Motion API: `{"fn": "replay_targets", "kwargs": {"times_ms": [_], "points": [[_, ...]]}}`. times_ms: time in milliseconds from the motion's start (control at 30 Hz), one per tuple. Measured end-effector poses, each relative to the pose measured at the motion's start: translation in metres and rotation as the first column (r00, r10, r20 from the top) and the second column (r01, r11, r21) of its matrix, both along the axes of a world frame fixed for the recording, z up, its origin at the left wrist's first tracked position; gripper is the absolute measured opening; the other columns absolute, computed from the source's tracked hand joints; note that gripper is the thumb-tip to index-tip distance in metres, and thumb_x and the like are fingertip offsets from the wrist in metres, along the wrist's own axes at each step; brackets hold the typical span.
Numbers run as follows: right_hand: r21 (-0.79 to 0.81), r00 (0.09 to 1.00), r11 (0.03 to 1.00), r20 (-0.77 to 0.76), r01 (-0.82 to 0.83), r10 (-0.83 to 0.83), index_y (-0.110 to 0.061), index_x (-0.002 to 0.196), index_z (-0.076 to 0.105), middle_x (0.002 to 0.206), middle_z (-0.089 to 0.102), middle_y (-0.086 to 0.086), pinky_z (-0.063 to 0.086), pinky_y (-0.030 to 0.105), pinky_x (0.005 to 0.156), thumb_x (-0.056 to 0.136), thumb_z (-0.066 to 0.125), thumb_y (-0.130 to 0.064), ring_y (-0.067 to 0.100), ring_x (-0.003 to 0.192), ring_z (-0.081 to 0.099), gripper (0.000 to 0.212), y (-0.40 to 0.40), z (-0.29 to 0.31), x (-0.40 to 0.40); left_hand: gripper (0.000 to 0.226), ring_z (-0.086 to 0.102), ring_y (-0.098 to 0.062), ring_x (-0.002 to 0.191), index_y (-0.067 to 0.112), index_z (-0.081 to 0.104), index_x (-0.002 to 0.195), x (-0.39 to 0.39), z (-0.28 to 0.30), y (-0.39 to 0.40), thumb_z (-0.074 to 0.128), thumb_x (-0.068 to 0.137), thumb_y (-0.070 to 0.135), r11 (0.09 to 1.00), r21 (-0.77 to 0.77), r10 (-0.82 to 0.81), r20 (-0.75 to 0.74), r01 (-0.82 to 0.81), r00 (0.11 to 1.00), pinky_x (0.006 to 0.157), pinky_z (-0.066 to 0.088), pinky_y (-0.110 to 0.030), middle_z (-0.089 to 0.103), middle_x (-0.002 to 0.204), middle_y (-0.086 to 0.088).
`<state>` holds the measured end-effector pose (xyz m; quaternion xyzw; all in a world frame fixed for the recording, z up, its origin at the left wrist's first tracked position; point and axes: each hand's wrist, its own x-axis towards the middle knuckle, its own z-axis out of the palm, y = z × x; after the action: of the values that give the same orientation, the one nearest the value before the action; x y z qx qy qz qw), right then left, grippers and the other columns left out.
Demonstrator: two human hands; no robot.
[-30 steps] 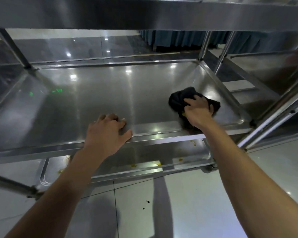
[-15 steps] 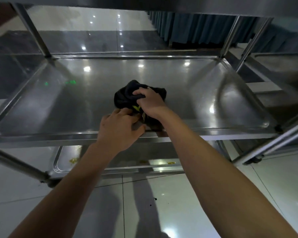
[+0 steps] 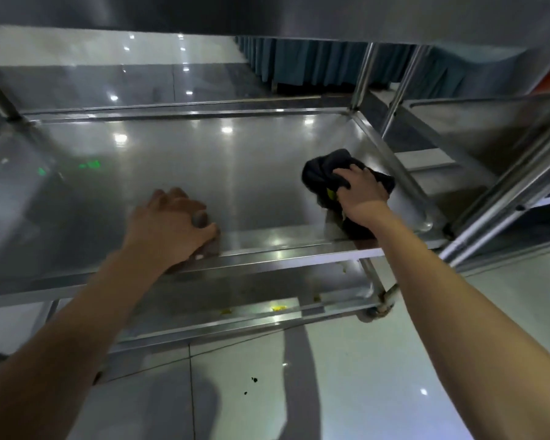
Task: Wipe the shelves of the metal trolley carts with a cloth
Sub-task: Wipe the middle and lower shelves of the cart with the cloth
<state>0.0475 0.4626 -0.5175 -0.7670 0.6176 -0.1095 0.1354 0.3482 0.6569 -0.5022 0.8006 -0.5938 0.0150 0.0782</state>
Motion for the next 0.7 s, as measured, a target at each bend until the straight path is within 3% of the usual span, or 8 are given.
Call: {"fn": "replay_targets", "kwargs": {"times_ms": [67, 200, 300, 367, 500, 700], "points": [[-0.030, 0.996, 0.996, -0.028, 0.086, -0.087, -0.035, 0.148, 0.041, 0.164, 0.024, -0.001, 0.016, 0.050, 0.121, 0.099, 0.037, -0.025, 0.025, 0.151, 0.017, 0.050, -0.007, 0.000, -0.024, 0.043, 0.053, -0.025, 0.113, 0.039, 0.069, 0.095, 0.001, 0.001, -0.009, 0.054, 0.074, 0.074, 1.000, -0.019, -0.005, -0.033, 0.005, 0.999, 0.093, 0.049, -0.043, 0.057, 0.112, 0.006], [-0.037, 0.980, 0.980, -0.030, 0.193, -0.194, -0.033, 0.150, 0.038, 0.164, 0.021, 0.002, 0.014, 0.053, 0.121, 0.100, 0.036, -0.024, 0.028, 0.152, 0.013, 0.051, -0.017, 0.004, -0.036, 0.050, 0.057, -0.022, 0.103, 0.040, 0.062, 0.075, 0.000, 0.004, -0.015, 0.035, 0.065, 0.082, 0.999, 0.045, -0.003, -0.068, 0.006, 0.998, 0.088, 0.052, -0.043, 0.058, 0.104, 0.008], [0.027, 0.977, 0.978, -0.068, 0.206, -0.204, -0.037, 0.153, 0.030, 0.166, 0.013, 0.002, 0.006, 0.056, 0.122, 0.100, 0.037, -0.027, 0.030, 0.153, 0.003, 0.054, -0.020, 0.005, -0.024, 0.056, 0.057, -0.022, 0.107, 0.039, 0.067, 0.091, 0.001, -0.002, -0.010, 0.032, 0.073, 0.079, 0.998, 0.035, -0.041, -0.043, 0.043, 0.998, 0.092, 0.049, -0.043, 0.058, 0.112, 0.009], [0.058, 0.989, 0.989, -0.062, 0.138, -0.134, -0.038, 0.153, 0.027, 0.166, 0.009, 0.002, 0.001, 0.056, 0.121, 0.098, 0.039, -0.029, 0.030, 0.153, -0.001, 0.057, -0.018, 0.005, -0.002, 0.061, 0.053, -0.023, 0.113, 0.037, 0.067, 0.104, 0.001, -0.003, -0.009, 0.030, 0.078, 0.077, 0.996, 0.062, -0.062, -0.013, 0.062, 0.998, 0.095, 0.047, -0.041, 0.056, 0.120, 0.008], [0.076, 0.994, 0.991, 0.007, -0.108, 0.108, -0.040, 0.151, 0.032, 0.166, 0.010, 0.000, 0.000, 0.054, 0.121, 0.095, 0.041, -0.029, 0.027, 0.153, 0.000, 0.058, -0.003, 0.006, 0.075, 0.061, 0.052, -0.022, 0.114, 0.035, 0.068, 0.111, -0.001, -0.003, -0.007, 0.032, 0.080, 0.074, 0.996, 0.054, -0.069, -0.016, 0.070, 0.997, 0.095, 0.044, -0.037, 0.057, 0.122, 0.006], [0.110, 0.909, 0.903, 0.083, -0.415, 0.408, -0.044, 0.148, 0.039, 0.167, 0.012, -0.004, -0.001, 0.051, 0.123, 0.092, 0.041, -0.025, 0.022, 0.153, 0.001, 0.058, 0.010, -0.001, 0.167, 0.064, 0.048, -0.025, 0.122, 0.033, 0.062, 0.125, -0.003, -0.010, -0.004, 0.028, 0.085, 0.071, 0.994, 0.086, -0.070, 0.005, 0.069, 0.998, 0.102, 0.044, -0.042, 0.054, 0.134, 0.002]]}}
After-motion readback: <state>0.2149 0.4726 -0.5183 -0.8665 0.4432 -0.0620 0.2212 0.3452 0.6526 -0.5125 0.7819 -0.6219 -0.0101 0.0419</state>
